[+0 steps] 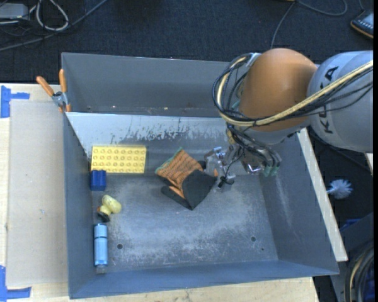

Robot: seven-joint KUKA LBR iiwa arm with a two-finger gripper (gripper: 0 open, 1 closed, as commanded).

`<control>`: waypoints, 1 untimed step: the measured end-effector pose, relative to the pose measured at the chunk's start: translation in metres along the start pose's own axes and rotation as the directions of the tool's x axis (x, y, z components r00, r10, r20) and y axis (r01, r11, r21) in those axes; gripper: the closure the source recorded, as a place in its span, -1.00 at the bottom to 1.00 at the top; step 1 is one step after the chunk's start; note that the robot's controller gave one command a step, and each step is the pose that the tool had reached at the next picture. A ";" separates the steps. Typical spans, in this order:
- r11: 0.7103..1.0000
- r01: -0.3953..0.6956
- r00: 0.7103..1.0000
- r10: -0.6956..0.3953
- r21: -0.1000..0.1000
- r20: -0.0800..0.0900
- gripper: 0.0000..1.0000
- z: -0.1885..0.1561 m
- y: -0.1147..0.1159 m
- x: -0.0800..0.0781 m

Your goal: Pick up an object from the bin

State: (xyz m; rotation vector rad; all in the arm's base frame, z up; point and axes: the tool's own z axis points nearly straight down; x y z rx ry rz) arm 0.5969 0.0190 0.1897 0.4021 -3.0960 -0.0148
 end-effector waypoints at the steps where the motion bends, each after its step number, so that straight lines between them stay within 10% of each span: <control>1: 1.000 -0.008 1.000 0.008 -0.001 -0.001 1.00 -0.037 0.002 0.003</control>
Offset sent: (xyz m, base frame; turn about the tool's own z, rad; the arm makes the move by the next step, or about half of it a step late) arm -0.0056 -0.0079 0.1021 -0.4092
